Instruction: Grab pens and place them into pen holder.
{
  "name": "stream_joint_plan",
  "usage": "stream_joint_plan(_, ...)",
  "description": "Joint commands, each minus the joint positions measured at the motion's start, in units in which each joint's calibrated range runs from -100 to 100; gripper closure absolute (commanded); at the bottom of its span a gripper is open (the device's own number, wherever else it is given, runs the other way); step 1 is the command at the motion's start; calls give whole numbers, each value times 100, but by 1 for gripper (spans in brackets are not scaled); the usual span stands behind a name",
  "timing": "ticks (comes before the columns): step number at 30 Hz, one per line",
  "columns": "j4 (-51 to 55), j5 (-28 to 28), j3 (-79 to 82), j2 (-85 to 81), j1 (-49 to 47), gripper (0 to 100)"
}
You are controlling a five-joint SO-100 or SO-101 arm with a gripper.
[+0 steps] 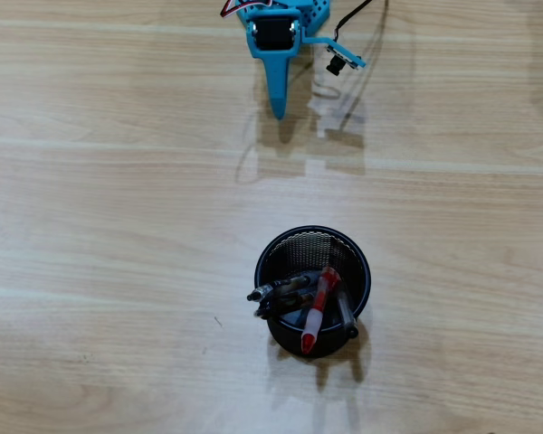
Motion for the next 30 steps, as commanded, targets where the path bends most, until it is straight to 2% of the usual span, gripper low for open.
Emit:
stream_joint_plan(1, -27, 22, 43, -76, -433, 98)
stream_joint_plan(4, -27, -14, 43, -68, -460, 98)
stream_joint_plan(11, -27, -19, 43, -68, 253, 98)
stream_joint_plan(30, 28, -19, 43, -68, 235, 98)
